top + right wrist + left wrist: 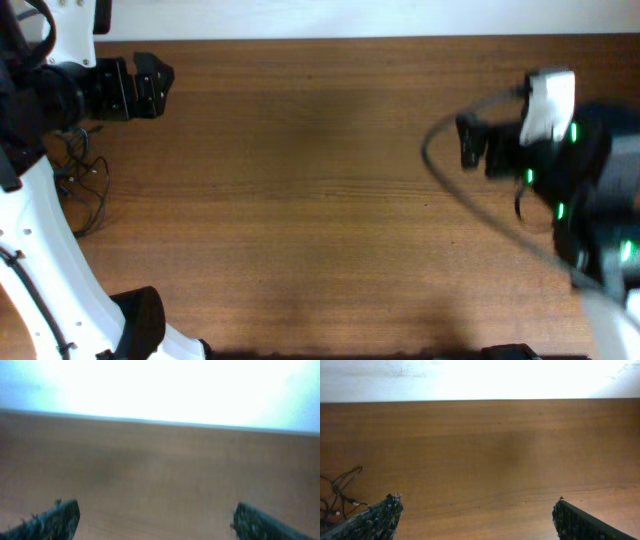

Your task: Untangle cables

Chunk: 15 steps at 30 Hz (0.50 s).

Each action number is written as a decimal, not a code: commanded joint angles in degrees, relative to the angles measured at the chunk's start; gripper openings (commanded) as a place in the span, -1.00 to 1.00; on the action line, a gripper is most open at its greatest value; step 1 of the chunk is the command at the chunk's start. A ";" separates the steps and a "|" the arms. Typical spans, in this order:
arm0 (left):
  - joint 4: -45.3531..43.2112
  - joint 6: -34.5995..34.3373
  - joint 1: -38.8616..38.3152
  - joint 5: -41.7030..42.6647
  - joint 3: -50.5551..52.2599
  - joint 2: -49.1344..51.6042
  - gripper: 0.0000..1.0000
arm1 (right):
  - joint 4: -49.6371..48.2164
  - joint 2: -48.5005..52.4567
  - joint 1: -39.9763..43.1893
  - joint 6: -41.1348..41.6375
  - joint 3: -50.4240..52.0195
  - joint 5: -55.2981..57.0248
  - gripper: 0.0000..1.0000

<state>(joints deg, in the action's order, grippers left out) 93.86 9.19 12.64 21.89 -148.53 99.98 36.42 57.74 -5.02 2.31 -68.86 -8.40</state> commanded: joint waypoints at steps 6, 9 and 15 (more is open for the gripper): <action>-0.07 0.79 -0.24 0.20 0.22 0.39 0.99 | -33.22 -37.42 1.36 -0.61 48.02 1.57 0.98; -0.07 0.79 -0.24 0.20 0.22 0.39 0.99 | -36.13 -48.76 1.36 -0.61 59.10 1.60 0.97; -0.07 0.79 -0.24 0.20 0.22 0.39 0.99 | -36.65 -57.55 1.36 -0.44 68.54 1.60 0.98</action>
<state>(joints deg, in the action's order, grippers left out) 93.82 9.26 12.64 21.89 -148.31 100.03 -0.27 1.13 -4.05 1.72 -0.93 -7.31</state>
